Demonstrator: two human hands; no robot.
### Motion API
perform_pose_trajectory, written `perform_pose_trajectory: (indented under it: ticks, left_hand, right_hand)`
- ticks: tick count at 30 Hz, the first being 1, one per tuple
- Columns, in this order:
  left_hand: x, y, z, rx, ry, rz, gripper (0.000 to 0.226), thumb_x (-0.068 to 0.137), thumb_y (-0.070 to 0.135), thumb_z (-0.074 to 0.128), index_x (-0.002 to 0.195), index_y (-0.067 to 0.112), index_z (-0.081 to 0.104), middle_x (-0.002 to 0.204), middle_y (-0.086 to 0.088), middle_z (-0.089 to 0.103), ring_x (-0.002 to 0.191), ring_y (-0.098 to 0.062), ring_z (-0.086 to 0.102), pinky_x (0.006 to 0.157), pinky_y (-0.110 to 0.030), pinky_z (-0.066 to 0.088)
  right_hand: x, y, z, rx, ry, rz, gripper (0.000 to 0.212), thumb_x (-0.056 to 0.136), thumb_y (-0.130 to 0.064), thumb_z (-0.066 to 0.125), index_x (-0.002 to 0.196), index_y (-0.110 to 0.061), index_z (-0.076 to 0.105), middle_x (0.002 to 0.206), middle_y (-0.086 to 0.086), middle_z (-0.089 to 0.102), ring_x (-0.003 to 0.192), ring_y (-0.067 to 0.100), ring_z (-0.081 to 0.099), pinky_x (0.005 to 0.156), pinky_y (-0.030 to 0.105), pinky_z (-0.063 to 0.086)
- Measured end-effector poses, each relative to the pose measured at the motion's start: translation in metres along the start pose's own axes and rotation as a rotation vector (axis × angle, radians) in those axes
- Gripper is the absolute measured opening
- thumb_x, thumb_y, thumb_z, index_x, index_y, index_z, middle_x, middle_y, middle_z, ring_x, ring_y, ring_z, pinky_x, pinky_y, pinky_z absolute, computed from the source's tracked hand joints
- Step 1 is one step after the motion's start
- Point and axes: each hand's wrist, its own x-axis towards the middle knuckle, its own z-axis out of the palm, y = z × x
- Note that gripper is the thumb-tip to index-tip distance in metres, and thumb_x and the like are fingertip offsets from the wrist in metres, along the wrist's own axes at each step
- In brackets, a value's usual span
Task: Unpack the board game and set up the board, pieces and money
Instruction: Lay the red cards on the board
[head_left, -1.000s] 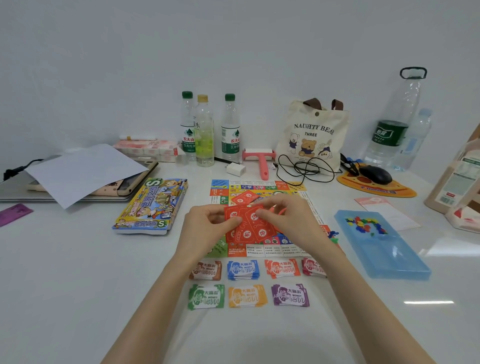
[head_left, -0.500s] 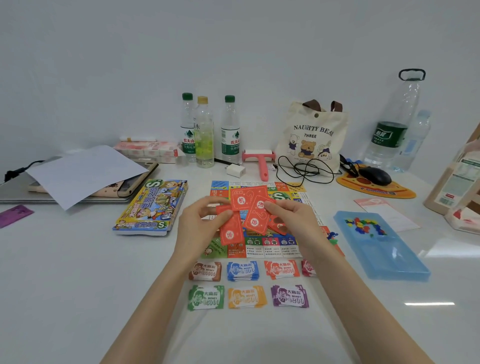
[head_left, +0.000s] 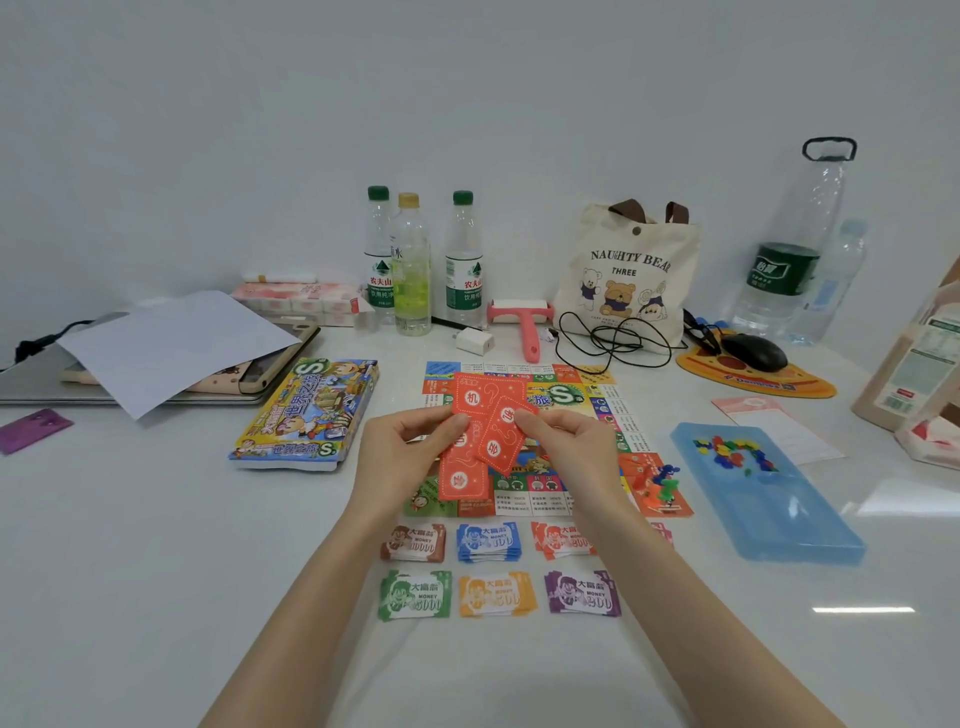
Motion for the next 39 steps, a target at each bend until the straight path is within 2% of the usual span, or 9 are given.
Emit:
perform_pose_trajectory:
  ticks: [4, 7, 10, 12, 15, 22, 25, 30, 39]
  left_hand:
    - [0.004, -0.001, -0.003, 0.051, 0.025, -0.018, 0.008, 0.083, 0.019, 0.071, 0.091, 0.019, 0.072, 0.085, -0.001, 0.075, 0.066, -0.008, 0.071, 0.053, -0.018, 0.054]
    - [0.008, -0.004, -0.010, 0.208, 0.055, 0.034, 0.013, 0.083, 0.021, 0.071, 0.095, 0.016, 0.073, 0.087, 0.002, 0.073, 0.069, -0.007, 0.069, 0.058, -0.019, 0.055]
    - [0.007, -0.002, -0.011, 0.433, 0.023, 0.145, 0.009, 0.084, 0.024, 0.072, 0.091, 0.020, 0.074, 0.081, 0.008, 0.072, 0.068, -0.003, 0.067, 0.061, -0.020, 0.053]
    - [0.003, 0.002, -0.007, 0.510, -0.023, 0.180, 0.004, 0.084, 0.025, 0.072, 0.087, 0.027, 0.072, 0.075, 0.014, 0.068, 0.059, 0.003, 0.064, 0.054, -0.012, 0.048]
    - [-0.002, 0.005, -0.001, 0.546, -0.086, 0.222, 0.011, 0.084, 0.024, 0.072, 0.083, 0.034, 0.069, 0.073, 0.017, 0.067, 0.058, 0.006, 0.062, 0.050, -0.008, 0.045]
    - [-0.001, 0.004, 0.002, 0.448, -0.110, 0.254, 0.017, 0.086, 0.017, 0.070, 0.083, 0.034, 0.069, 0.082, 0.017, 0.069, 0.070, 0.006, 0.065, 0.058, -0.011, 0.051]
    - [0.002, 0.002, -0.001, 0.304, -0.075, 0.224, 0.023, 0.089, 0.013, 0.065, 0.089, 0.035, 0.071, 0.092, 0.008, 0.072, 0.081, -0.003, 0.069, 0.063, -0.019, 0.056]
    - [0.000, 0.003, -0.003, -0.005, -0.003, 0.060, 0.018, 0.091, 0.012, 0.062, 0.103, 0.024, 0.067, 0.079, 0.001, 0.076, 0.076, -0.007, 0.072, 0.061, -0.019, 0.056]
    - [-0.002, 0.006, 0.008, -0.124, -0.060, -0.068, 0.013, 0.086, 0.012, 0.067, 0.099, 0.014, 0.070, 0.084, -0.009, 0.075, 0.078, -0.016, 0.073, 0.068, -0.023, 0.059]
  right_hand:
    - [-0.002, -0.006, -0.006, -0.144, -0.116, -0.066, 0.007, 0.081, -0.025, 0.076, 0.078, -0.019, 0.073, 0.075, -0.007, 0.073, 0.061, -0.005, 0.064, 0.067, 0.016, 0.046]
    - [0.002, -0.010, -0.016, -0.296, -0.077, -0.202, 0.012, 0.075, -0.030, 0.081, 0.078, -0.021, 0.072, 0.071, -0.006, 0.073, 0.063, -0.002, 0.066, 0.065, 0.018, 0.052]
    - [0.006, -0.019, -0.024, -0.383, -0.112, -0.343, 0.013, 0.074, -0.032, 0.082, 0.075, -0.022, 0.072, 0.071, -0.015, 0.069, 0.054, 0.000, 0.050, 0.054, 0.010, 0.042]
    - [0.008, -0.023, -0.025, -0.463, -0.172, -0.412, 0.012, 0.074, -0.034, 0.081, 0.071, -0.028, 0.070, 0.072, -0.026, 0.066, 0.059, 0.002, 0.046, 0.060, 0.012, 0.040]
    - [0.010, -0.021, -0.023, -0.538, -0.236, -0.453, 0.014, 0.073, -0.033, 0.082, 0.071, -0.031, 0.067, 0.083, -0.017, 0.071, 0.074, -0.002, 0.058, 0.069, 0.019, 0.044]
    - [0.007, -0.025, -0.025, -0.448, -0.178, -0.439, 0.015, 0.074, -0.022, 0.082, 0.081, -0.029, 0.070, 0.072, -0.007, 0.071, 0.067, -0.001, 0.065, 0.058, 0.010, 0.048]
    - [0.006, -0.030, -0.030, -0.193, -0.131, -0.260, 0.014, 0.073, -0.019, 0.083, 0.082, -0.021, 0.072, 0.074, -0.002, 0.074, 0.068, 0.008, 0.071, 0.060, 0.020, 0.056]
    - [0.006, -0.033, -0.035, -0.058, -0.230, -0.038, 0.026, 0.074, -0.020, 0.081, 0.094, -0.008, 0.071, 0.082, 0.004, 0.076, 0.074, 0.015, 0.072, 0.068, 0.024, 0.056]
    - [-0.002, -0.014, -0.011, -0.113, -0.253, -0.078, 0.024, 0.072, -0.017, 0.083, 0.089, -0.006, 0.070, 0.081, 0.003, 0.076, 0.077, 0.017, 0.073, 0.068, 0.025, 0.059]
